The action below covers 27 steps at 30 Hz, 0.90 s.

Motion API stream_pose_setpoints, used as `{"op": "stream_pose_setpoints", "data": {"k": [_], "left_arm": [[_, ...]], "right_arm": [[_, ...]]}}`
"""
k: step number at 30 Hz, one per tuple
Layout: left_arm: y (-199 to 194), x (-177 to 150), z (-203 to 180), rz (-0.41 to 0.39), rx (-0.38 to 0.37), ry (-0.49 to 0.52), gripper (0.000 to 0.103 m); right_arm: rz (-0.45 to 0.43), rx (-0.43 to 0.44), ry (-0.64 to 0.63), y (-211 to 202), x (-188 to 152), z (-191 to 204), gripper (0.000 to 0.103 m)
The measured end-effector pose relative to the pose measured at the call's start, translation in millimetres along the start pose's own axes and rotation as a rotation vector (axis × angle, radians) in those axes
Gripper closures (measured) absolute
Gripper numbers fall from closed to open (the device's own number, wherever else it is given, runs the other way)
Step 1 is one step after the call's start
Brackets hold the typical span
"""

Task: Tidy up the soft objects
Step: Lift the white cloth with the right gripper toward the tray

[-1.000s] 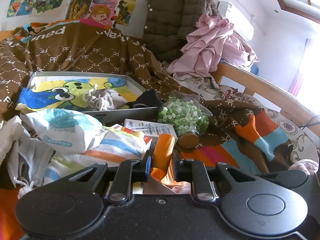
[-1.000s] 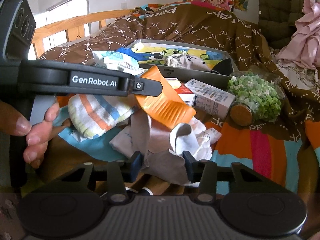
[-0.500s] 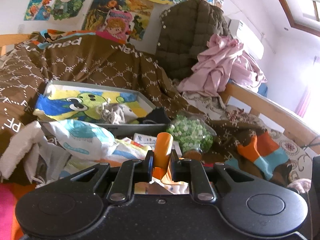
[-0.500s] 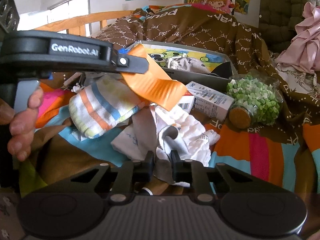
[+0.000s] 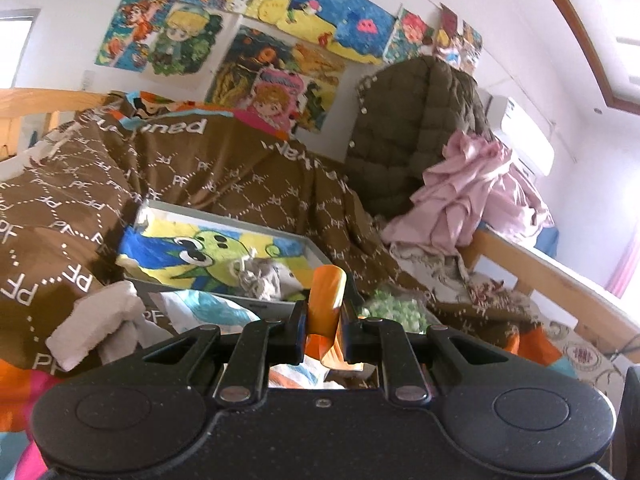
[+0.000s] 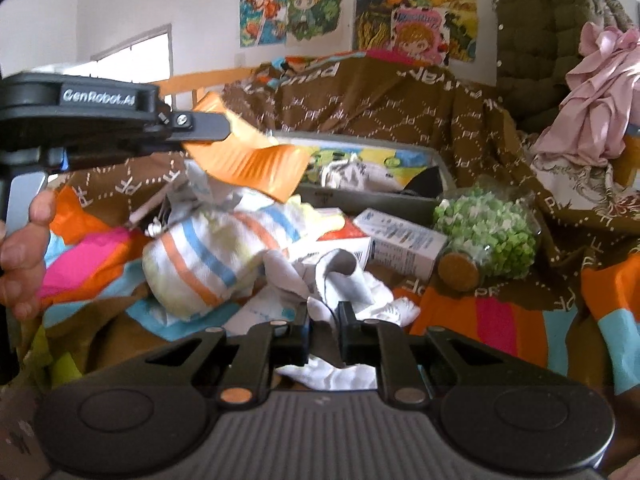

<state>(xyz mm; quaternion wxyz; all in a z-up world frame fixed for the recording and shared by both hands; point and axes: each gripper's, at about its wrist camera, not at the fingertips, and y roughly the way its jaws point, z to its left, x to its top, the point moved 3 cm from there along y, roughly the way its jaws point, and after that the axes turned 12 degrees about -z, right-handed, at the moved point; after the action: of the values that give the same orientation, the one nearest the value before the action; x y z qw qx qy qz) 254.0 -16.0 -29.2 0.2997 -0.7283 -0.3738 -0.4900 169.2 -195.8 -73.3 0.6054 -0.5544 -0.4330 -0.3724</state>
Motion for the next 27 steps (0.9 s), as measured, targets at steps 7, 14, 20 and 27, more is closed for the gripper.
{"op": "stream_pose_setpoints", "data": {"k": [7, 14, 20, 27], "left_arm": [[-8.2, 4.5, -1.4, -0.031, 0.018, -0.022, 0.086], [-8.2, 5.6, -2.4, -0.037, 0.018, -0.023, 0.086], [-8.0, 5.9, 1.7, -0.046, 0.028, -0.032, 0.086], [-5.2, 8.1, 6.5, -0.062, 0.041, -0.054, 0.086]], "right_arm": [[-0.102, 0.015, 0.031, -15.1, 9.9, -4.3, 0.088], [-0.158, 0.025, 0.082, -22.6, 17.1, -11.8, 0.087], [-0.22, 0.01, 0.107, -31.3, 26.8, -19.8, 0.087], [-0.25, 0.015, 0.118, -34.1, 34.1, -26.4, 0.087]]}}
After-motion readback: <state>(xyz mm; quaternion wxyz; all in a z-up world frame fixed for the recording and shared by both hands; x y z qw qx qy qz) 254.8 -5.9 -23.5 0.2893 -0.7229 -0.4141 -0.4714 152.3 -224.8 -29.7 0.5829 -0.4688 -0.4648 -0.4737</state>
